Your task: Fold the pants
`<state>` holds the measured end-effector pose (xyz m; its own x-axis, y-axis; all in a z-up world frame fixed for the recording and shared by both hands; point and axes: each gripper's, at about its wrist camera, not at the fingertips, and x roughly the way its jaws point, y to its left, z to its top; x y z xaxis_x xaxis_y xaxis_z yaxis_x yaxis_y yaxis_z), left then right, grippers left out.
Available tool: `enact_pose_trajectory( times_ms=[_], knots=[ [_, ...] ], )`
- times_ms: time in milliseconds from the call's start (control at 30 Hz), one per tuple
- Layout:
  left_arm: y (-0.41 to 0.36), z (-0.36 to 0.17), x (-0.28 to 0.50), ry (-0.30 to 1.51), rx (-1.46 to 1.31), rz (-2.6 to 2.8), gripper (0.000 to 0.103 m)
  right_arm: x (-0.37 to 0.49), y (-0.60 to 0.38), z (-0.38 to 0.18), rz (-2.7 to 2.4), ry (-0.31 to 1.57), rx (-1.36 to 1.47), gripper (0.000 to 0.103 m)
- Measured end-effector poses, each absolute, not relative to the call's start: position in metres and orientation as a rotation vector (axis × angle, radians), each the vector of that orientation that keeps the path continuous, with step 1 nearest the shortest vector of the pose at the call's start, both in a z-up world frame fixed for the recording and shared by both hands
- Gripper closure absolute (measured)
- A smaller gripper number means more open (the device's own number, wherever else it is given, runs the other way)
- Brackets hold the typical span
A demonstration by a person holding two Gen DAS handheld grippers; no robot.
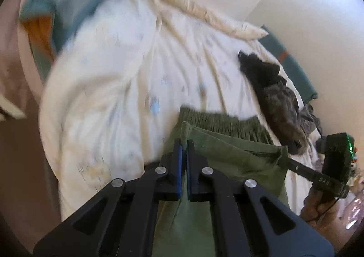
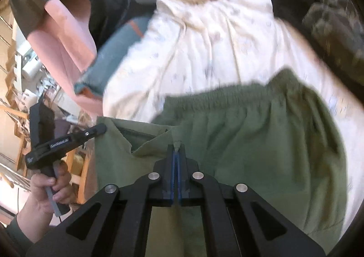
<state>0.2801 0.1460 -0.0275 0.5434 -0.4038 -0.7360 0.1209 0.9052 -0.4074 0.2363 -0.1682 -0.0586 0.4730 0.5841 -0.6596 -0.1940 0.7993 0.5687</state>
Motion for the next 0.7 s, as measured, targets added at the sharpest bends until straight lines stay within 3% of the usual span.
enact_pose_trajectory(
  times_ms=[200, 333, 533, 567, 600, 633, 667, 700],
  knots=[
    [0.117, -0.049, 0.344, 1.009, -0.145, -0.264, 0.102, 0.301, -0.165, -0.061, 0.403, 0.982, 0.355, 0.103],
    [0.102, -0.105, 0.384, 1.112, -0.077, -0.230, 0.102, 0.343, -0.170, -0.106, 0.323, 1.081, 0.344, 0.103],
    [0.095, -0.134, 0.397, 1.152, -0.036, -0.205, 0.097, 0.358, -0.165, -0.157, 0.260, 1.179, 0.285, 0.100],
    [0.099, -0.133, 0.397, 1.174, -0.073, -0.197, 0.092, 0.358, -0.167, -0.160, 0.260, 1.194, 0.307, 0.099],
    [0.104, -0.132, 0.397, 1.198, -0.104, -0.179, 0.070, 0.358, -0.170, -0.160, 0.265, 1.201, 0.335, 0.097],
    [0.110, -0.130, 0.394, 1.215, -0.142, -0.164, 0.057, 0.357, -0.172, -0.158, 0.273, 1.201, 0.351, 0.095],
    [0.116, -0.124, 0.389, 1.207, -0.170, -0.156, 0.040, 0.354, -0.175, -0.153, 0.281, 1.199, 0.356, 0.084],
    [0.121, -0.116, 0.381, 1.185, -0.172, -0.148, 0.036, 0.350, -0.178, -0.146, 0.286, 1.194, 0.358, 0.070]
  ],
)
